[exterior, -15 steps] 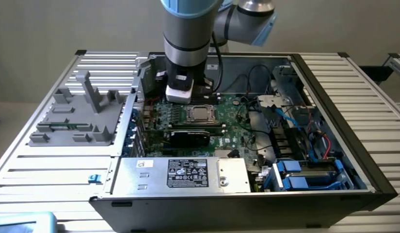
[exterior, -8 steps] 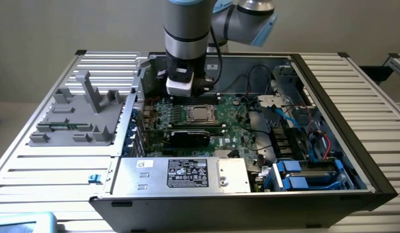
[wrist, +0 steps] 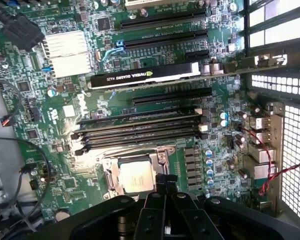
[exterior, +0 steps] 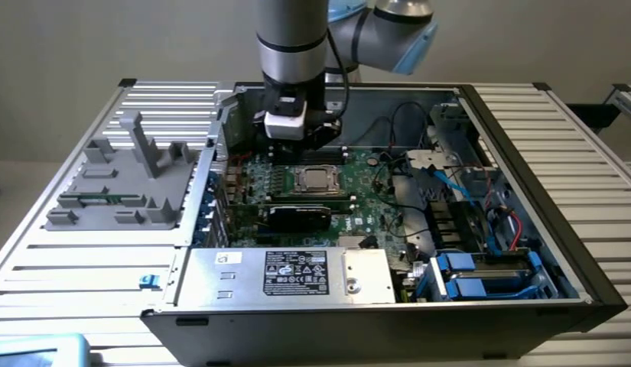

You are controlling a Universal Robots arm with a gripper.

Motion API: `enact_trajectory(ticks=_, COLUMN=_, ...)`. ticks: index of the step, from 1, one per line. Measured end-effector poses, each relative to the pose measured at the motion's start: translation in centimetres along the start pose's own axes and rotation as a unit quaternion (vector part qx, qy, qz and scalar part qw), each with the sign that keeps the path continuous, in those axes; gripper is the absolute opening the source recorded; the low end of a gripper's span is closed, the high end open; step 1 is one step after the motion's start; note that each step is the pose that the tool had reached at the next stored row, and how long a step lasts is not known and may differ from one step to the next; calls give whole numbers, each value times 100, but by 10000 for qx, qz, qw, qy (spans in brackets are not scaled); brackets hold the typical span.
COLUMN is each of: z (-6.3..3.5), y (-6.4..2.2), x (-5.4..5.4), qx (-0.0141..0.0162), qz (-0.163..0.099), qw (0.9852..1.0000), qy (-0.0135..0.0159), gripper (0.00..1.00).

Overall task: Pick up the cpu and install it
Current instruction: 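Install the second cpu locking lever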

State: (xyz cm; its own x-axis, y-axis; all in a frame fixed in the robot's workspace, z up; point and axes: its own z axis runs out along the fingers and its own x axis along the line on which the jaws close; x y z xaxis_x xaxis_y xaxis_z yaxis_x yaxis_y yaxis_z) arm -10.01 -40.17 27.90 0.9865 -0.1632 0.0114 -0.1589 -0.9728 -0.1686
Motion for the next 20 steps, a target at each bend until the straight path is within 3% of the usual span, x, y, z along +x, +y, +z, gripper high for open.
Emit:
enact_trajectory(ticks=2, z=4, y=-41, x=-6, qx=-96, qz=-15, qw=9999, qy=76, gripper=11)
enact_trajectory(ticks=4, z=0, y=-85, x=-13, qx=-179, qz=-24, qw=9998, qy=126, gripper=11)
enact_trajectory(ticks=10, z=-42, y=-195, x=14, qx=-353, qz=-40, qw=9992, qy=202, gripper=11)
enact_trajectory(ticks=13, z=-52, y=-236, x=57, qx=-424, qz=-47, qw=9988, qy=231, gripper=11)
enact_trajectory(ticks=15, z=-58, y=-259, x=104, qx=-455, qz=-49, qw=9987, qy=241, gripper=11)
enact_trajectory(ticks=20, z=-78, y=-323, x=199, qx=-484, qz=-50, qw=9985, qy=250, gripper=11)
